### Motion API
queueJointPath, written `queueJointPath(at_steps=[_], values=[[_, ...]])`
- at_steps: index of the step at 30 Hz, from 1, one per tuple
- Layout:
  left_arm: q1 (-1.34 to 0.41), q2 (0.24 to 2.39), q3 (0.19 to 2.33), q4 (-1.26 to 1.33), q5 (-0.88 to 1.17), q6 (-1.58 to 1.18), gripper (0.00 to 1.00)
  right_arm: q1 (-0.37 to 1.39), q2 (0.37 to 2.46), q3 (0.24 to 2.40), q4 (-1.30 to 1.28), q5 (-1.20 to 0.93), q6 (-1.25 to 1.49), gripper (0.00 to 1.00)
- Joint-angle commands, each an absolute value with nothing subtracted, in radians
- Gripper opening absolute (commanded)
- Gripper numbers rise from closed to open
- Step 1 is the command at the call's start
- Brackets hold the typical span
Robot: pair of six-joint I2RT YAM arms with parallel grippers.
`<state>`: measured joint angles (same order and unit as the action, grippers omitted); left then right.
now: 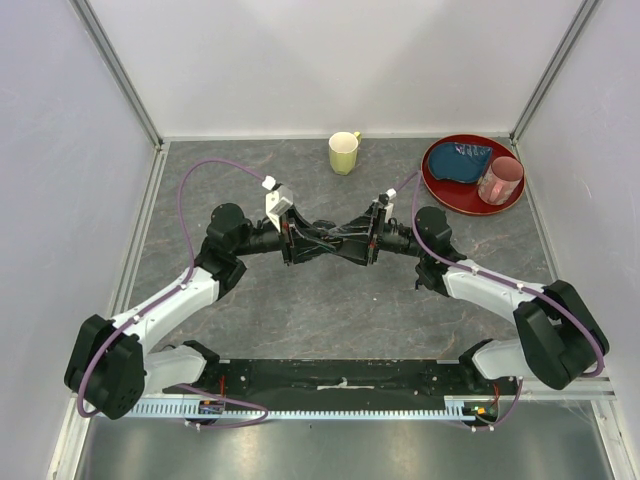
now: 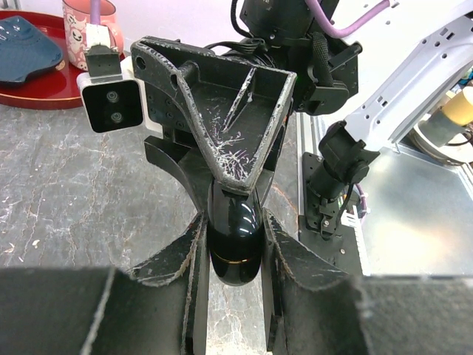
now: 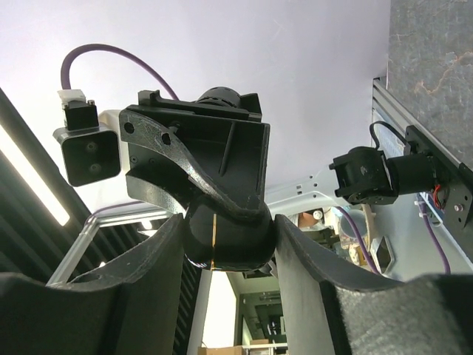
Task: Insert the wireless bluetooth earbuds into the charging case
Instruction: Pick up the charging case at the center of the board.
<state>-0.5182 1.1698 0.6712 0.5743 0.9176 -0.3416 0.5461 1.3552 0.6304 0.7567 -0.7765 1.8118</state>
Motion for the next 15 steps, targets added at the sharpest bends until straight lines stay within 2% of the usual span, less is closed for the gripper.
queueJointPath(at_steps=[1, 5, 11, 15], values=[[-0.525, 1.167, 0.707, 0.597, 0.896, -0.310, 0.29, 0.548, 1.355, 0.629, 0.854, -0.752, 1.853, 0.26], [-0.525, 1.166, 0.674, 0.698, 0.858, -0.383, 0.42, 0.548, 1.344, 0.617, 0.882, -0.730, 1.858, 0.21], [-0.528, 1.177, 0.600, 0.944, 0.796, -0.521, 0.46, 0.549, 1.342, 0.614, 0.930, -0.715, 1.882, 0.18], [-0.531, 1.198, 0.583, 1.011, 0.790, -0.558, 0.47, 0.552, 1.339, 0.601, 0.988, -0.687, 1.913, 0.16]])
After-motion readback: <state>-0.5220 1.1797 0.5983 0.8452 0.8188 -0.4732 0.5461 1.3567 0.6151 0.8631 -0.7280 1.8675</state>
